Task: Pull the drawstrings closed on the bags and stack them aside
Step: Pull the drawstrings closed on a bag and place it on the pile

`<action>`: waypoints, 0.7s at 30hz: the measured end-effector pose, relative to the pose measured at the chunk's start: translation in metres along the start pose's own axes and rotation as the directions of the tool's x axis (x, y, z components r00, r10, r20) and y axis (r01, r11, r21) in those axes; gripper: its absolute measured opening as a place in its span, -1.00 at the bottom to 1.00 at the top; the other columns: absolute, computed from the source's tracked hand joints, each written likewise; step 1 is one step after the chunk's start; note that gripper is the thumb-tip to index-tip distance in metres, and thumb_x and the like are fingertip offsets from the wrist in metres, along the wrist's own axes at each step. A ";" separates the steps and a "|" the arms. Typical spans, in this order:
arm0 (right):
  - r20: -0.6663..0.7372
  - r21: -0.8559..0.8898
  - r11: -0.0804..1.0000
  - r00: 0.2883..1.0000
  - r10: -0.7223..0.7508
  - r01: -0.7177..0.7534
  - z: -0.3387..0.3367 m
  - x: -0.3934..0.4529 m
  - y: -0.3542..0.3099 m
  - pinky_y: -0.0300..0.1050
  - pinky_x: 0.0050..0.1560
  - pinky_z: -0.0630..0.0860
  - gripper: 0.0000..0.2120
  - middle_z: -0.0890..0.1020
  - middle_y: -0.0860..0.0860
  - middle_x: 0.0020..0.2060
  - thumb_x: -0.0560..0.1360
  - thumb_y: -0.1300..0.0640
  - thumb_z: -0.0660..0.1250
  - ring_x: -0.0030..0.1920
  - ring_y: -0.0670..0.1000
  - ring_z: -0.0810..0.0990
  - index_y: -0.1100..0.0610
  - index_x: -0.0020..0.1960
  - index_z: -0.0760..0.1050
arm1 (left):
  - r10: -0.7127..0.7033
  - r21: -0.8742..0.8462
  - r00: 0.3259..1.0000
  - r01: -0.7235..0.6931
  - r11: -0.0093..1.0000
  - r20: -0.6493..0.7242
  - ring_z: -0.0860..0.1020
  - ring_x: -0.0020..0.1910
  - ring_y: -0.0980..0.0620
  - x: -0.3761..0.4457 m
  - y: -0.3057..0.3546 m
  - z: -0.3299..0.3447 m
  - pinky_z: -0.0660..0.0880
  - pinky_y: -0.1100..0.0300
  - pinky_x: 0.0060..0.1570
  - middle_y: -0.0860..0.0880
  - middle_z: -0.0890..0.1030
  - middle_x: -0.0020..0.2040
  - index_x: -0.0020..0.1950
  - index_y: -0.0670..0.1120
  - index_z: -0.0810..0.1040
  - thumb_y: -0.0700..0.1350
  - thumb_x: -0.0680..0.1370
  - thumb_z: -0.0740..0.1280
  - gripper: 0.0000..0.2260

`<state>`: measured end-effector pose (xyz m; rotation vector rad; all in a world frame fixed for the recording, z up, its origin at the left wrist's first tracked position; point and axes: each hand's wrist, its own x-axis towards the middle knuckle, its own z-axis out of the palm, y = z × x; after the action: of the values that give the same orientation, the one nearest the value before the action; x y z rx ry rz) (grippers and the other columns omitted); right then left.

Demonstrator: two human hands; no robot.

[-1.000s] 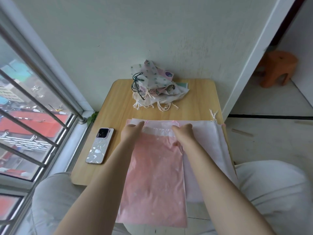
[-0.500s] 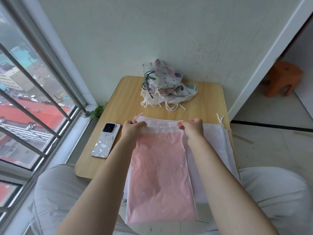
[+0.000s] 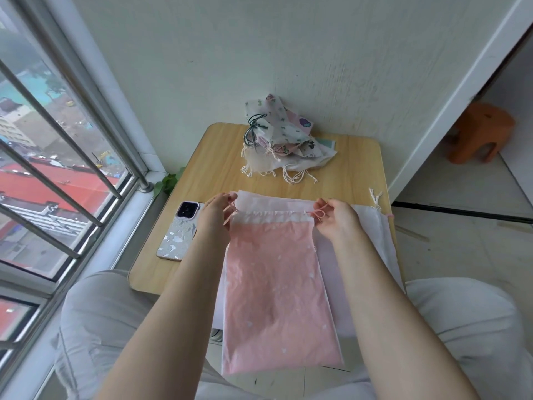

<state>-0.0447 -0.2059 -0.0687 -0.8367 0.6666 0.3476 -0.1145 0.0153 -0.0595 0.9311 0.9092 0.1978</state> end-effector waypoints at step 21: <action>0.332 -0.919 0.035 0.820 -0.466 0.392 0.007 -0.022 0.011 -0.11 -0.36 0.10 -0.84 0.31 0.02 -0.44 0.38 0.25 0.14 -0.39 0.05 0.21 0.14 -0.38 0.30 | 0.404 0.863 0.763 -0.460 -0.208 0.504 0.38 -0.38 -0.07 -0.008 0.000 -0.006 0.22 0.22 -0.43 -0.08 0.42 -0.37 -0.29 -0.19 0.50 -0.11 0.47 0.21 -0.79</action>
<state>-0.0641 -0.1945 -0.0567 -2.3152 0.0762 0.1331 -0.1237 0.0145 -0.0566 2.7540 0.4693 0.0746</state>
